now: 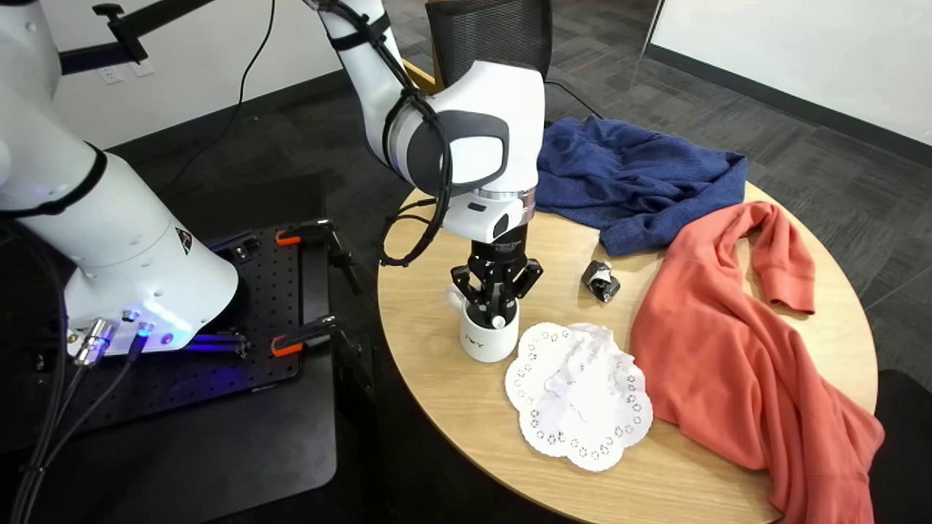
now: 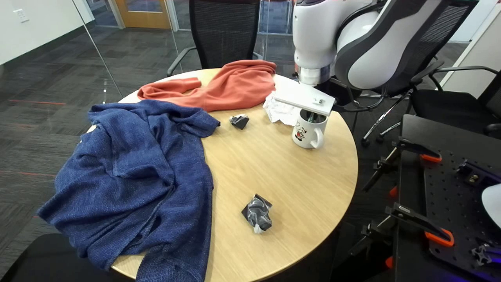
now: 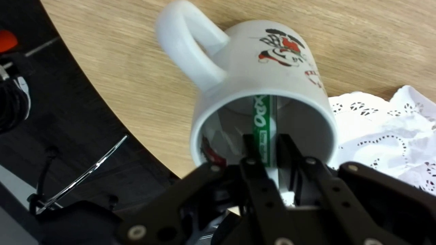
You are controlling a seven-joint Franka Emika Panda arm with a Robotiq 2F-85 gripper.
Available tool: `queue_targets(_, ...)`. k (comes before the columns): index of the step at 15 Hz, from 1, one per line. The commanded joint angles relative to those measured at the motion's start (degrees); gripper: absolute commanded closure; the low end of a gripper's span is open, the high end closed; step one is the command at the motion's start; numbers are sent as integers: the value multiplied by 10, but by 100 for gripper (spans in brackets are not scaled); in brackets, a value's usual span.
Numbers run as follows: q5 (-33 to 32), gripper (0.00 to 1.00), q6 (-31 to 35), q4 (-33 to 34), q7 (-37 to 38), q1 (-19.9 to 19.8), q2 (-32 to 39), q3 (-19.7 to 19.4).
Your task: Remove the marker from the mug cup
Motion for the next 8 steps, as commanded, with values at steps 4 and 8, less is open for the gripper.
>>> queue_targets(4,-59,95,-12,-48,31,68,-111,-89)
queue_targets(8,-156,95,-46,-72,59,45,-218,-87)
